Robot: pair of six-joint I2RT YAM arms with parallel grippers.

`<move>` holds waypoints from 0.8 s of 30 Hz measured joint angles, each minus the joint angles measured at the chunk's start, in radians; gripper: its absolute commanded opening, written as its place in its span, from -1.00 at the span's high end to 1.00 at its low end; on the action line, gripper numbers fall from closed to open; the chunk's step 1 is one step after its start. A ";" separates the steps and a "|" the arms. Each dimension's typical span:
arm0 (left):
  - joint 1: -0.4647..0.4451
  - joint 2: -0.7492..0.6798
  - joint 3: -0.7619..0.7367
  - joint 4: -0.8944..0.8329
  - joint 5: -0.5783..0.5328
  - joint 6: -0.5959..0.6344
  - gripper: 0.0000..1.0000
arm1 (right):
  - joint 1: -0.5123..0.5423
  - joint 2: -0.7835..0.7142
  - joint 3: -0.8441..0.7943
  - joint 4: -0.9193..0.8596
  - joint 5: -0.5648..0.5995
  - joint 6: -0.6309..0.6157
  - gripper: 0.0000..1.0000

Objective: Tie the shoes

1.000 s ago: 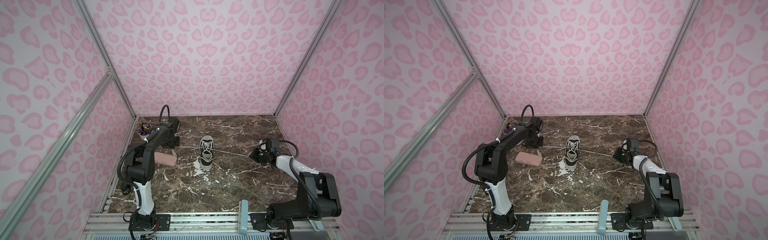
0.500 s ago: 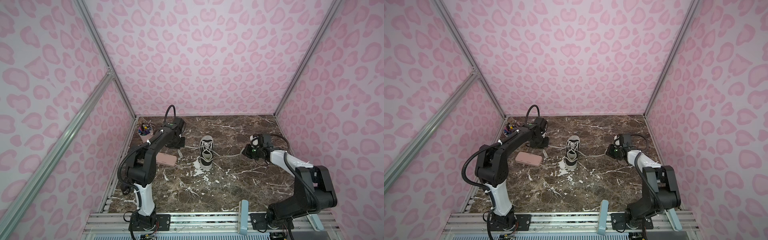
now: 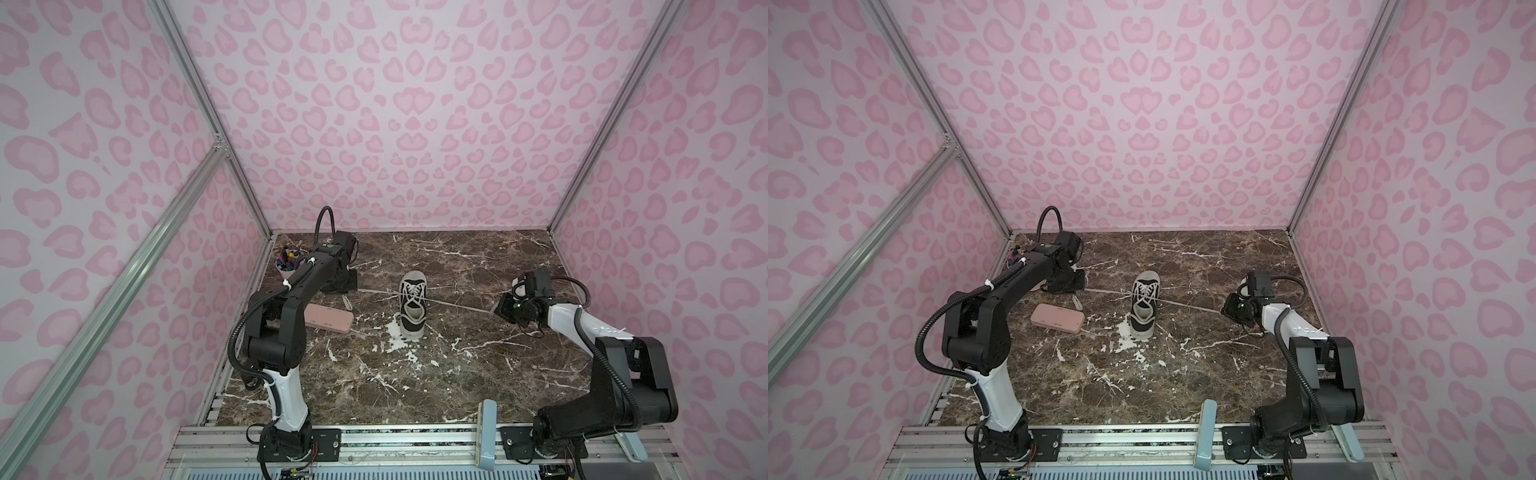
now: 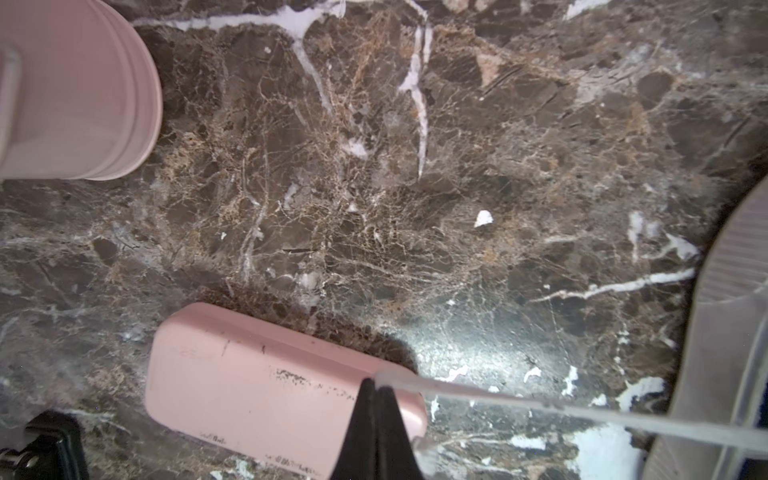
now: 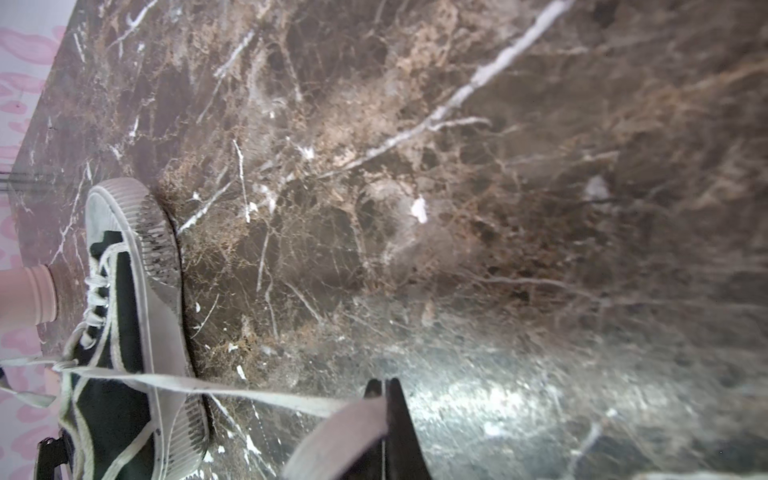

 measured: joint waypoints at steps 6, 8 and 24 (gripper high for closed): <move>0.006 0.000 -0.011 -0.009 0.001 -0.002 0.93 | -0.030 -0.005 -0.003 -0.002 -0.007 -0.004 1.00; 0.005 -0.002 -0.020 -0.011 0.002 -0.003 0.93 | -0.033 -0.004 -0.003 -0.002 -0.007 -0.008 1.00; -0.025 -0.024 -0.031 -0.009 0.014 -0.010 0.93 | -0.030 0.018 0.032 -0.010 -0.034 -0.027 1.00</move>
